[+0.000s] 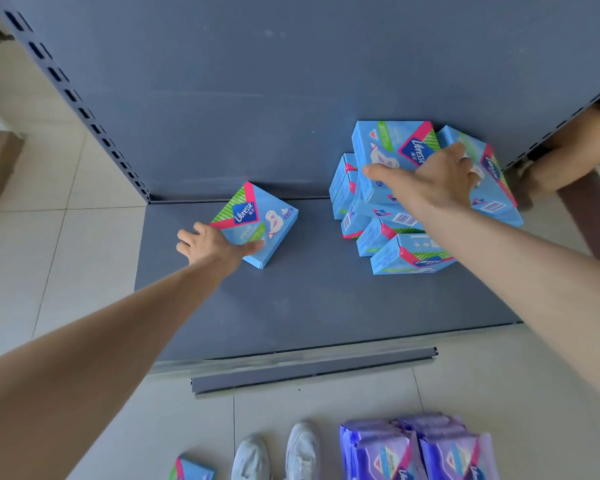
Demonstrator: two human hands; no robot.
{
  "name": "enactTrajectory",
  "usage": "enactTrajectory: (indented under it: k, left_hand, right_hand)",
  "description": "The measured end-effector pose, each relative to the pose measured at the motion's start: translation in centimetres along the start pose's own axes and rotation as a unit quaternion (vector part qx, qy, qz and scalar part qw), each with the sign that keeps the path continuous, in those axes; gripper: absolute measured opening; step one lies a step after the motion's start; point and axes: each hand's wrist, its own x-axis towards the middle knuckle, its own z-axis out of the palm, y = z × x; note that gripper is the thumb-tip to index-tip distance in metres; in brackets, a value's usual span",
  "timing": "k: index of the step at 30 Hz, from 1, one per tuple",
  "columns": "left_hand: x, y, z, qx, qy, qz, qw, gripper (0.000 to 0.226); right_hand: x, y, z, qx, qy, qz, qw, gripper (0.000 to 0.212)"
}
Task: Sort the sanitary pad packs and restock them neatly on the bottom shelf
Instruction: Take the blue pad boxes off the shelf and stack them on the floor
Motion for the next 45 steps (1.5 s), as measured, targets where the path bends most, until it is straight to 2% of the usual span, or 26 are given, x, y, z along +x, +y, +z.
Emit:
enactTrajectory:
  k: [4, 7, 9, 12, 14, 18, 22, 26, 29, 33, 35, 40, 45]
  left_hand:
    - [-0.1, 0.4, 0.1, -0.068, 0.018, -0.009, 0.997, 0.089]
    - [-0.3, 0.8, -0.4, -0.142, 0.02, 0.011, 0.99, 0.073]
    - [-0.2, 1.3, -0.8, -0.223, 0.011, 0.033, 0.974, 0.063]
    - [0.4, 2.4, -2.1, -0.362, -0.048, 0.018, 0.931, 0.038]
    - [0.5, 3.3, -3.3, -0.404, -0.088, 0.025, 0.91, 0.026]
    - [-0.1, 3.9, -5.0, -0.423, -0.123, 0.047, 0.897, 0.027]
    - [-0.6, 3.8, -5.5, -0.429, -0.13, 0.038, 0.893, 0.025]
    - [-1.2, 2.8, -5.1, -0.405, -0.148, 0.044, 0.901, 0.014]
    - [-2.1, 2.5, -4.8, -0.428, -0.186, 0.036, 0.884, 0.014]
    - [-3.5, 2.4, -4.4, -0.413, -0.219, 0.046, 0.883, 0.03]
    - [-4.1, 2.3, -4.2, -0.411, -0.216, 0.034, 0.885, 0.035]
    - [-4.9, 1.5, -4.2, -0.429, -0.212, 0.024, 0.878, 0.028]
    - [-6.4, 0.4, -4.8, -0.408, -0.251, 0.066, 0.875, 0.026]
  right_hand:
    - [0.7, 0.3, 0.0, 0.023, -0.014, 0.01, 1.0, 0.123]
    - [1.4, 0.4, 0.1, 0.066, -0.016, 0.021, 0.997, 0.125]
    - [1.6, 0.4, 0.1, 0.125, 0.009, 0.025, 0.992, 0.112]
    - [1.7, 0.6, 0.1, 0.227, 0.069, 0.032, 0.971, 0.08]
    - [1.4, 0.8, -0.2, 0.277, 0.091, 0.01, 0.956, 0.074]
    - [0.2, 0.7, -0.5, 0.347, 0.054, 0.002, 0.936, 0.072]
    - [-1.4, 0.5, 0.0, 0.384, -0.066, 0.007, 0.921, 0.034]
    - [-3.7, -0.1, 0.8, 0.424, -0.153, 0.027, 0.892, 0.019]
    - [-4.4, -0.2, 2.0, 0.443, -0.177, 0.059, 0.877, 0.014]
    - [-4.9, -0.6, 3.9, 0.429, -0.171, 0.032, 0.886, 0.011]
    - [-5.1, -0.8, 4.6, 0.416, -0.169, 0.02, 0.893, 0.017]
    - [-5.9, -0.1, 5.7, 0.364, -0.178, -0.006, 0.914, 0.022]
    - [-7.8, 1.3, 6.1, 0.328, -0.184, 0.017, 0.926, 0.018]
